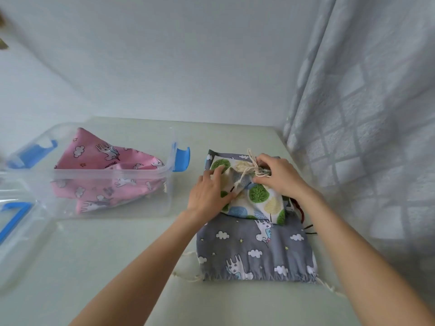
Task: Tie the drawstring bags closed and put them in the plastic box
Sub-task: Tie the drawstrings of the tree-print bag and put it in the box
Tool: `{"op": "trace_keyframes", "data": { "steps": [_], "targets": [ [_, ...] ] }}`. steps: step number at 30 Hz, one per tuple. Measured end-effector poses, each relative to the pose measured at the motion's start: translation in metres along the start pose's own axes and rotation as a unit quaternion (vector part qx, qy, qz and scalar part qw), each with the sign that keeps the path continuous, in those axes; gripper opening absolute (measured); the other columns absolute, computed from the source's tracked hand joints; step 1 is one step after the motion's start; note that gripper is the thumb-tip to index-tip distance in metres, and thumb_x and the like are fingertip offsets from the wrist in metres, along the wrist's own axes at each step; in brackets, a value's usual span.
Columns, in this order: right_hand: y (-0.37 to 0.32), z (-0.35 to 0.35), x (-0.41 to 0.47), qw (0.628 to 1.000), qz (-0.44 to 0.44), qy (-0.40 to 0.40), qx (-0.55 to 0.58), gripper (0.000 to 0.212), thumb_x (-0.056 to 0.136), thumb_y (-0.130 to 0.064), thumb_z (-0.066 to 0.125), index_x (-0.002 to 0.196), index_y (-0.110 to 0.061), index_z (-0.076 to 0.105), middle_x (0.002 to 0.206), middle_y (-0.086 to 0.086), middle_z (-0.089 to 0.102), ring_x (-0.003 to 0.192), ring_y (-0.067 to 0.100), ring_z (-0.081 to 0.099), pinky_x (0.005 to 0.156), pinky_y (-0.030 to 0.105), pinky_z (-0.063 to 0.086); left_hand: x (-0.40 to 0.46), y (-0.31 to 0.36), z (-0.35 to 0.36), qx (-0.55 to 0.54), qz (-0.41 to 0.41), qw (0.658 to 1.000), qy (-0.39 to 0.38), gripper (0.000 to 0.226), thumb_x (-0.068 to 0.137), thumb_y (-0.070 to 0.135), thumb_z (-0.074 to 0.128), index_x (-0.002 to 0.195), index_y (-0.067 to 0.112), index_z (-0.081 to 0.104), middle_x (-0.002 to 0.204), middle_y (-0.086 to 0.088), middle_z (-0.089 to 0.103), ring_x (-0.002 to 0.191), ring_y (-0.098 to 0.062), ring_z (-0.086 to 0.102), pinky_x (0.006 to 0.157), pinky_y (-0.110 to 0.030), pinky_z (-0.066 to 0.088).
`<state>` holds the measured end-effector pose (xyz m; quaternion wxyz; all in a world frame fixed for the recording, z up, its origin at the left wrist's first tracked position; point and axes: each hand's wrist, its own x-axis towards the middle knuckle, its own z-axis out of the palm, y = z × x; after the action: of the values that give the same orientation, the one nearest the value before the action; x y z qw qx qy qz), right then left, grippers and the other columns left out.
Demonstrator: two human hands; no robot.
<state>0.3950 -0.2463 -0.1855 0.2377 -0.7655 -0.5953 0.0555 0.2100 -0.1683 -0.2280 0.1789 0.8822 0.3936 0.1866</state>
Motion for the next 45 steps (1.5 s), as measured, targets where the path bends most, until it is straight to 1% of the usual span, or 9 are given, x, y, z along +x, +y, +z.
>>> {"op": "trace_keyframes", "data": {
  "steps": [6,9,12,21,29,33,39,41,45],
  "targets": [
    [-0.031,-0.035,-0.041,0.993,-0.092,0.068,0.031,0.027,0.077,-0.023,0.076,0.091,-0.029,0.054,0.089,-0.004,0.063,0.082,0.013,0.058,0.066,0.029,0.044,-0.019,0.015,-0.023,-0.274,-0.001,0.961,0.043,0.070,0.085,0.016,0.064,0.144,0.021,0.026,0.128,-0.006,0.053,0.109,-0.025,0.056,0.090,-0.036,0.046],
    [-0.048,-0.050,-0.063,0.989,-0.114,0.096,0.016,0.026,0.078,-0.021,0.075,0.099,-0.022,0.060,0.091,-0.004,0.064,0.085,0.015,0.059,0.070,0.031,0.048,-0.040,0.023,-0.043,-0.282,0.036,0.954,0.098,0.067,0.081,0.009,0.068,0.139,0.025,0.037,0.101,0.007,0.056,0.074,-0.005,0.053,0.076,-0.029,0.045],
    [-0.068,-0.066,-0.081,0.987,-0.116,0.102,0.055,0.028,0.077,-0.019,0.075,0.102,-0.022,0.063,0.093,-0.004,0.066,0.087,0.013,0.061,0.075,0.034,0.051,-0.062,0.026,-0.068,-0.296,0.078,0.944,0.121,0.064,0.077,0.008,0.073,0.132,0.025,0.047,0.087,0.017,0.050,0.065,-0.001,0.049,0.071,-0.019,0.044],
    [-0.170,-0.085,-0.047,0.959,-0.215,0.141,0.117,0.028,0.079,-0.014,0.074,0.105,-0.017,0.064,0.100,0.001,0.068,0.095,0.018,0.063,0.084,0.041,0.052,-0.099,-0.021,-0.191,-0.421,0.170,0.883,0.118,0.030,0.083,0.011,0.067,0.106,0.031,0.067,0.105,0.004,0.068,0.092,-0.019,0.062,0.082,-0.030,0.056],
    [-0.248,-0.058,0.050,0.940,-0.262,0.185,0.117,0.029,0.077,-0.016,0.075,0.104,-0.014,0.065,0.090,-0.001,0.064,0.085,0.017,0.058,0.075,0.034,0.048,-0.051,-0.104,-0.265,-0.283,0.178,0.918,0.214,0.030,0.090,0.005,0.058,0.107,0.029,0.067,0.111,0.005,0.062,0.101,-0.014,0.061,0.082,-0.029,0.051],
    [-0.264,-0.032,0.084,0.953,-0.251,0.132,0.109,0.027,0.079,-0.017,0.074,0.105,-0.014,0.065,0.090,-0.006,0.062,0.085,0.013,0.057,0.074,0.027,0.044,-0.037,-0.139,-0.261,-0.218,0.112,0.938,0.246,0.024,0.091,0.012,0.056,0.107,0.024,0.068,0.110,0.001,0.064,0.093,-0.018,0.063,0.077,-0.034,0.054],
    [-0.254,0.016,0.111,0.980,-0.171,-0.062,0.075,0.043,0.077,-0.026,0.076,0.117,-0.023,0.061,0.107,-0.004,0.063,0.094,0.011,0.058,0.082,0.025,0.044,-0.043,-0.185,-0.242,-0.050,0.007,0.982,0.181,0.022,0.084,0.030,0.066,0.103,0.042,0.064,0.111,0.014,0.056,0.086,-0.005,0.059,0.070,-0.027,0.049],
    [-0.248,0.029,0.115,0.983,-0.161,-0.066,0.065,0.051,0.078,-0.028,0.074,0.126,-0.027,0.054,0.119,-0.006,0.059,0.101,0.010,0.054,0.088,0.026,0.043,-0.044,-0.197,-0.243,-0.044,0.018,0.979,0.199,0.028,0.080,0.029,0.070,0.106,0.038,0.065,0.113,0.011,0.056,0.088,-0.007,0.059,0.077,-0.032,0.052],
    [-0.250,0.039,0.110,0.972,-0.209,-0.036,0.100,0.033,0.086,-0.025,0.066,0.118,-0.029,0.059,0.117,-0.013,0.060,0.103,0.006,0.053,0.091,0.025,0.042,-0.043,-0.198,-0.243,-0.087,0.068,0.974,0.198,0.026,0.086,0.027,0.064,0.111,0.032,0.064,0.109,0.013,0.059,0.092,-0.005,0.060,0.083,-0.026,0.050]
  ]
}}
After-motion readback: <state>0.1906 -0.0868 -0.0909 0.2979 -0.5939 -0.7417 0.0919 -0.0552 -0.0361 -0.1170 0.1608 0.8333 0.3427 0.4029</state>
